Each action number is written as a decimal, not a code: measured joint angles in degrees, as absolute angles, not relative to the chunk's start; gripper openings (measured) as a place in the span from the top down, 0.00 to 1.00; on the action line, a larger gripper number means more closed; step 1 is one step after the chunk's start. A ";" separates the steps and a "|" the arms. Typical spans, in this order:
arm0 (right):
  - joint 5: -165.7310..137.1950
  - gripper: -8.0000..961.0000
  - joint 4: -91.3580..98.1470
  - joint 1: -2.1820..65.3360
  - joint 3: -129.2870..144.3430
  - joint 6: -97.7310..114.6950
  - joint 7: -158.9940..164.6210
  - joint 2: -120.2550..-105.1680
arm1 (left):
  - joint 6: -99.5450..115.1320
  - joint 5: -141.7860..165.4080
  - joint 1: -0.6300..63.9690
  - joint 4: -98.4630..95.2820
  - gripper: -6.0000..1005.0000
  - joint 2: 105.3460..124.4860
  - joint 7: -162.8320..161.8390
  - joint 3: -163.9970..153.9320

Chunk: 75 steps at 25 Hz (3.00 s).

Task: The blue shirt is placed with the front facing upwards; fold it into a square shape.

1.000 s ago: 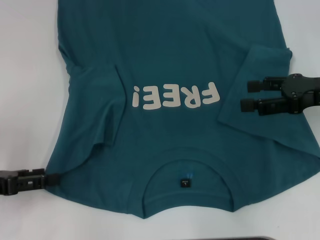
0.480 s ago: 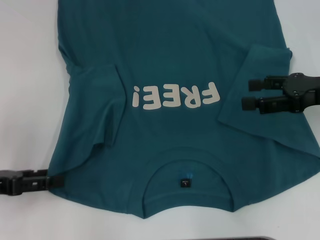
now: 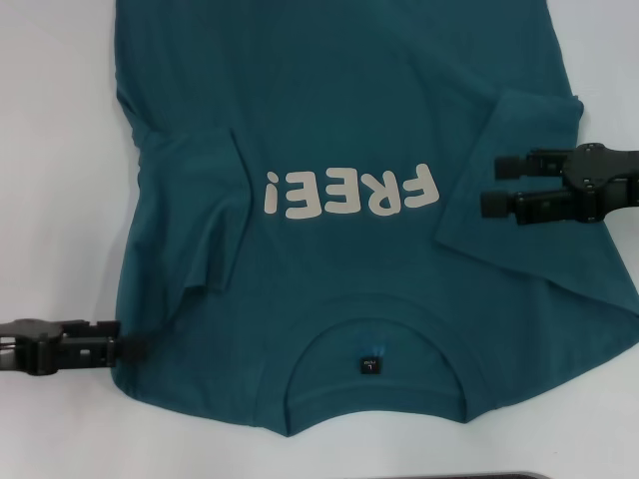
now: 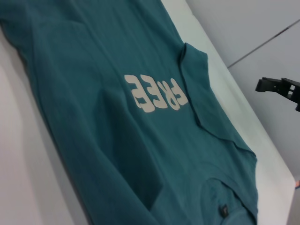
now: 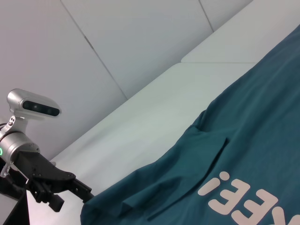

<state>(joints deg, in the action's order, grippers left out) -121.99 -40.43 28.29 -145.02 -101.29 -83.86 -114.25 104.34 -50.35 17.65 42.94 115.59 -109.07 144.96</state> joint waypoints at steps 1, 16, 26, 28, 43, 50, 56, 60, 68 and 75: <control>-121.99 0.04 -40.43 28.30 -145.02 -101.27 -83.86 -114.25 | 104.14 -50.35 17.53 42.98 0.12 115.50 -109.06 145.09; -121.69 0.04 -40.43 28.44 -145.02 -101.25 -83.84 -114.24 | 101.52 -47.88 16.57 42.62 0.12 115.12 -109.02 145.74; -121.55 0.04 -40.43 28.48 -145.02 -101.35 -83.84 -114.25 | 100.82 -47.21 16.84 42.54 0.12 115.79 -108.90 145.18; -121.54 0.04 -40.43 28.48 -145.02 -101.39 -83.84 -114.25 | 100.60 -47.20 17.02 42.38 0.12 115.85 -108.91 145.03; -121.55 0.04 -40.43 28.48 -145.02 -101.29 -83.84 -114.24 | 100.24 -47.19 16.78 42.45 0.12 114.70 -109.64 145.33; -121.55 0.04 -40.43 28.40 -145.24 -101.24 -83.84 -114.24 | 99.98 -45.90 17.06 42.28 0.12 114.98 -109.81 145.14; -121.55 0.04 -40.43 28.39 -145.67 -101.48 -83.84 -114.24 | 99.97 -45.62 17.98 42.22 0.12 115.45 -109.61 145.06; -121.55 0.04 -40.43 28.39 -145.73 -101.50 -83.84 -114.25 | 99.94 -45.62 18.52 42.28 0.12 115.51 -109.63 145.04; -121.55 0.05 -40.43 28.50 -145.81 -101.26 -83.84 -114.24 | 99.34 -45.63 18.72 42.54 0.12 115.57 -109.84 145.02; -120.96 0.05 -40.43 28.63 -145.81 -101.35 -83.84 -114.24 | 96.27 -44.20 19.13 42.74 0.17 115.56 -111.35 145.07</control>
<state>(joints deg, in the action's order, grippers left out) -120.96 -40.43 28.63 -145.81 -101.35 -83.84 -114.24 96.27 -44.20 19.13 42.74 115.56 -111.35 145.07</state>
